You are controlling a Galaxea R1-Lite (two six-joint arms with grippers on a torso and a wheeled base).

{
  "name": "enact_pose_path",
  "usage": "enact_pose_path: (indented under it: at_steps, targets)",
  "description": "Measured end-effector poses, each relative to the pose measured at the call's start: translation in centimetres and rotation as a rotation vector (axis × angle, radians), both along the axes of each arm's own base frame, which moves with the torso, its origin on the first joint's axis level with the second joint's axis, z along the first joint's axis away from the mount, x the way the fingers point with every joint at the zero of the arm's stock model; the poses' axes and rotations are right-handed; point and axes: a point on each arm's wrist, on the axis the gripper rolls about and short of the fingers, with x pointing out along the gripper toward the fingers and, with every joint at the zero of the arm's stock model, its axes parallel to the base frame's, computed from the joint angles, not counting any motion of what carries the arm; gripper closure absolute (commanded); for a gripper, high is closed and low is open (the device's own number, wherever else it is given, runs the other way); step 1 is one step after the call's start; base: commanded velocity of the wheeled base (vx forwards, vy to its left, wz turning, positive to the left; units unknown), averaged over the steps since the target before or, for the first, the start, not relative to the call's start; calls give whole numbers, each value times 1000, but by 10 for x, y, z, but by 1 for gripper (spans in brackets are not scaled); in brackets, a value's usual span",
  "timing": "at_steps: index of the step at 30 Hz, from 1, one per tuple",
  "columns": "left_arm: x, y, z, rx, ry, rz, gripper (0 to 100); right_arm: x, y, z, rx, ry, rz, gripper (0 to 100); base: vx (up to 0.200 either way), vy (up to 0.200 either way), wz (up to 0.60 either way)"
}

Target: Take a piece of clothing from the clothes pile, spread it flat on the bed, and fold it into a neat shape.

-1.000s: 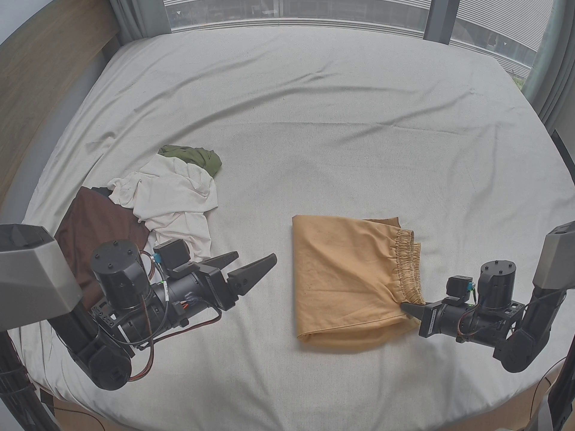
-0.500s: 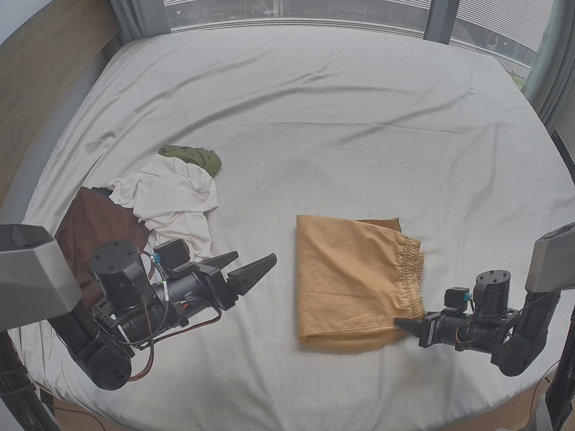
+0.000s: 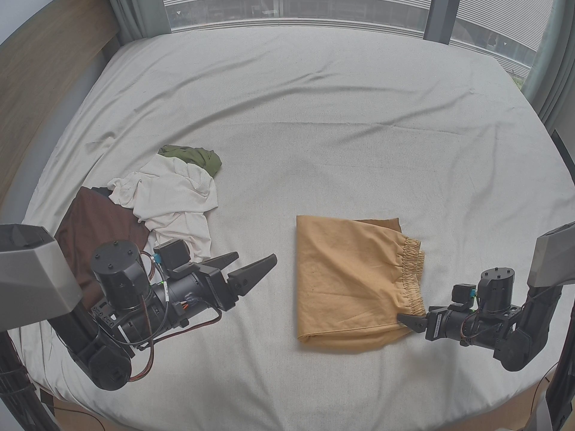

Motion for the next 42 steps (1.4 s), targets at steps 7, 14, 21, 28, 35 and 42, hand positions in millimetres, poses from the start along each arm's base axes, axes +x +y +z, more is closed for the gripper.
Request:
enact_pose_path:
  at_steps: [7, 14, 21, 28, 35, 42]
  targets:
    - [0, 0, 0, 0, 0, 0, 0, 5, 3, -5, 103, 32, 35, 0, 0, 0, 0]
    - [0, 0, 0, 0, -2, 0, 0, 10, 9, -8, 220, 35, 56, 0, 0, 0, 0]
    - [0, 0, 0, -1, -2, 1, 0, 15, 19, -18, 251, 45, 75, 0, 0, 0, 0]
    - [0, 0, 0, -1, -2, 1, 0, 19, 24, -22, 262, 50, 80, 100, 0, 0, 0]
    - [0, 0, 1, -2, -4, 1, 0, 20, 24, -25, 258, 61, 78, 100, 0, 0, 0]
    - [0, 0, 2, -3, -7, 3, 0, 19, 27, -24, 257, 57, 88, 100, 0, 0, 0]
